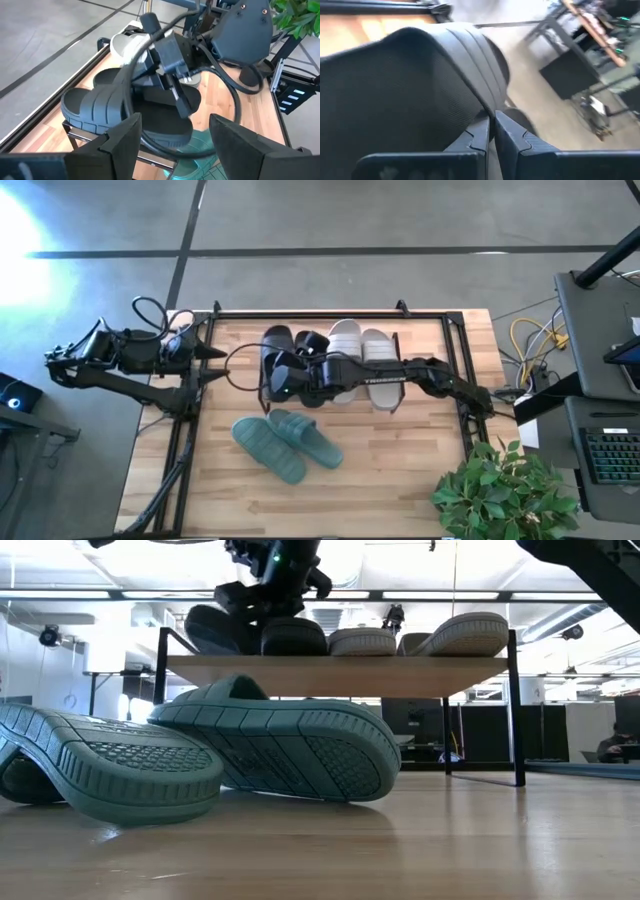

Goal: Pick and place slides into the shelf
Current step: Put the black slide on the shelf

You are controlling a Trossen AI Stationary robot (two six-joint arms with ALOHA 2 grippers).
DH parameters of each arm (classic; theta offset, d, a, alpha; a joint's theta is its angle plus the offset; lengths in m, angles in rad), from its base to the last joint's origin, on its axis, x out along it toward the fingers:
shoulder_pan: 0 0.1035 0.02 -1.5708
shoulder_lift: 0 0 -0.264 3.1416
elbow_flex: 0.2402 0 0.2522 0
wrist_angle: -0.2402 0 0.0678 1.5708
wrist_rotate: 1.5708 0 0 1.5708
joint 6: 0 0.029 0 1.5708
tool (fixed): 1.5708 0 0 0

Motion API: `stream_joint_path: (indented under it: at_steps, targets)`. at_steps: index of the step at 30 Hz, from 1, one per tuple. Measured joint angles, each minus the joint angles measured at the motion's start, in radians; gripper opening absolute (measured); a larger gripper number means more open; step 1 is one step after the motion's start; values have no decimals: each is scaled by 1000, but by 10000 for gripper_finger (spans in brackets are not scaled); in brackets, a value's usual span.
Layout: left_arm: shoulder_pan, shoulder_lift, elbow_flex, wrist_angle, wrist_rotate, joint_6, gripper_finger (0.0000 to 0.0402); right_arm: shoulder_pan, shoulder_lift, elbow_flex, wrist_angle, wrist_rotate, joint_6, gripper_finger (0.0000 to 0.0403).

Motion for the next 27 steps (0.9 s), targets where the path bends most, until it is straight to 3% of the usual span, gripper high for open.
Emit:
stream_joint_path:
  at_steps: [6,12,17,23,27]
  targets:
    - [0,-10,0,-15,-26,-3,219,-10,-3,-1,6,-121,21,53]
    - [0,-18,-2,-90,-71,-66,219,-10,-12,-1,-17,-81,-28,142]
    - [0,-16,-55,-71,-98,-70,219,-9,-43,-1,-20,-64,-94,186]
    - [0,-18,-192,12,-157,11,211,0,-119,-1,-30,3,-129,189]
    - [6,-33,-264,108,-243,84,158,-14,-203,0,-85,9,-31,148]
